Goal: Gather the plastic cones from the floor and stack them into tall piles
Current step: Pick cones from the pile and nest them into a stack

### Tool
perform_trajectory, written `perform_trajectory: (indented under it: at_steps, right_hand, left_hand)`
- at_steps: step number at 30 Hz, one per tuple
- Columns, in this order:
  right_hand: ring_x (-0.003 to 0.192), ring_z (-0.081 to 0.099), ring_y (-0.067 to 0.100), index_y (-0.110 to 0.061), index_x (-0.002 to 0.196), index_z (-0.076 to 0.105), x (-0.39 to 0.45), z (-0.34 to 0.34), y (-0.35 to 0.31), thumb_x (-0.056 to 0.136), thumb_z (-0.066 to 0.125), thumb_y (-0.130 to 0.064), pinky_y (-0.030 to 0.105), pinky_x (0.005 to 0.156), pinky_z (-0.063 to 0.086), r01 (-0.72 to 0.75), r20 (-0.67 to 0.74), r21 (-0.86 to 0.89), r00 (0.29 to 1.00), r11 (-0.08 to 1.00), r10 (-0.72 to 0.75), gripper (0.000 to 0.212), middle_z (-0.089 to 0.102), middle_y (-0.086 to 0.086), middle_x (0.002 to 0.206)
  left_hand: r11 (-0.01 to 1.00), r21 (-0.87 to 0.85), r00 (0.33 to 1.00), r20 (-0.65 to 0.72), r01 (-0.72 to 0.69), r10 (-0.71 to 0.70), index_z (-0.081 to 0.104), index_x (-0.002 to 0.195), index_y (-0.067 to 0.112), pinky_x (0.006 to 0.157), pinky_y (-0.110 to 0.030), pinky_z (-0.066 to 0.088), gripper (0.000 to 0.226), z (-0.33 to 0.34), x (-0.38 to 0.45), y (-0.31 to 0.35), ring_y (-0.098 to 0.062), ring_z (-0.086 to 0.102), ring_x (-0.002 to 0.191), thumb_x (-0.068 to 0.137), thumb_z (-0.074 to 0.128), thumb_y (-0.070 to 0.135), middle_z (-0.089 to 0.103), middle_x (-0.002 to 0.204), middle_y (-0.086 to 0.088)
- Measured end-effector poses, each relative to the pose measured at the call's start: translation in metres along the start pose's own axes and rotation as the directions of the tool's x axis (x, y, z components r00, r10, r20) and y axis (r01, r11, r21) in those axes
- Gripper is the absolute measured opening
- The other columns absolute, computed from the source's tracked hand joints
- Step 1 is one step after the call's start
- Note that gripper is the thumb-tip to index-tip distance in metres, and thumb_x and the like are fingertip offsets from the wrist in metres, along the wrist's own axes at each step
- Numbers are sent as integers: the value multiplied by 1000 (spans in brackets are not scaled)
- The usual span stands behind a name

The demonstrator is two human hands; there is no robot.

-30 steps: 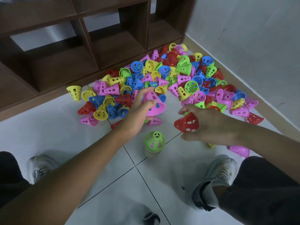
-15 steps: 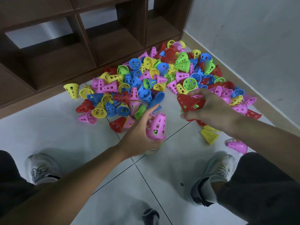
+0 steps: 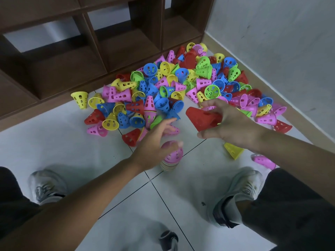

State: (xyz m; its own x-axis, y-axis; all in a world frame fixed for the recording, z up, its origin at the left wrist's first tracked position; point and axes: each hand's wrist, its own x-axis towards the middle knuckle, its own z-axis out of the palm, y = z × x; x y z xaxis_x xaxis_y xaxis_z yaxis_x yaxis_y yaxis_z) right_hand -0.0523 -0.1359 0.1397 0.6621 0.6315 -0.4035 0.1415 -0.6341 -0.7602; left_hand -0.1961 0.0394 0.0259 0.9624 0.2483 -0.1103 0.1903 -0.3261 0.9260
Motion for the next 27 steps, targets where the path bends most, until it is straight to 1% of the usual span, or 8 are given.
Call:
perform_trajectory:
  at_steps: [2,6,8,12,14,17,21,27]
  right_hand:
    - [93,68,2,-40,136,47,-1,2,-1,71,90,-16,8,73,53,31,16,11,999,999,-31,81,56,-16,121]
    - [94,68,0,-46,139,42,-4,9,-5,69,90,-10,22,84,59,112,42,44,993,993,-114,92,53,-17,125]
    - [98,65,-7,-49,141,40,-6,12,-7,68,91,-9,22,85,58,138,50,64,989,988,-141,97,50,-16,130]
    - [112,61,-3,-54,143,34,-6,15,-5,67,93,-20,23,95,55,161,55,16,985,987,-162,103,47,-16,138]
    - [122,55,-1,-55,146,29,-5,14,-2,66,94,-26,27,100,52,146,70,-20,987,989,-144,107,45,-16,142]
    - [133,46,4,-51,151,24,-1,12,5,63,94,-34,32,108,46,117,96,-70,989,991,-110,114,40,-12,148]
    - [129,48,10,-45,152,24,3,10,14,64,94,-30,39,106,49,38,132,-107,991,993,-23,114,42,-9,146]
    - [122,52,12,-42,153,25,7,11,32,69,92,-23,38,99,52,-15,186,-189,981,982,51,109,45,-7,140]
  left_hand:
    - [993,-114,998,-58,-10,3,57,135,27,99,-24,48,51,-2,7,14,0,59,116,89,68,47,66,119,10]
    - [946,-323,999,-37,-5,-7,67,119,18,103,-37,51,45,1,18,37,-15,67,111,88,63,51,73,113,0]
    - [902,-430,999,-12,27,-35,68,117,18,106,-47,50,42,6,20,44,-22,68,111,89,65,50,73,112,-7]
    - [795,-604,997,-3,60,-78,67,117,12,101,-39,55,31,14,20,58,-22,69,111,92,62,30,73,114,-10]
    - [796,-605,998,-30,28,-58,66,115,11,99,-37,55,24,15,19,61,-23,69,111,95,64,23,73,115,-11]
    - [883,-464,994,-103,-64,18,66,108,18,95,-32,55,12,10,18,57,-14,71,102,96,67,21,75,104,2]
    - [988,-132,995,-68,-79,71,63,108,25,91,-38,59,22,-1,14,41,-8,71,100,90,73,32,75,101,7]
    - [958,281,996,82,-48,26,61,114,33,87,-39,56,39,-1,4,14,-5,64,93,82,68,54,69,97,13]
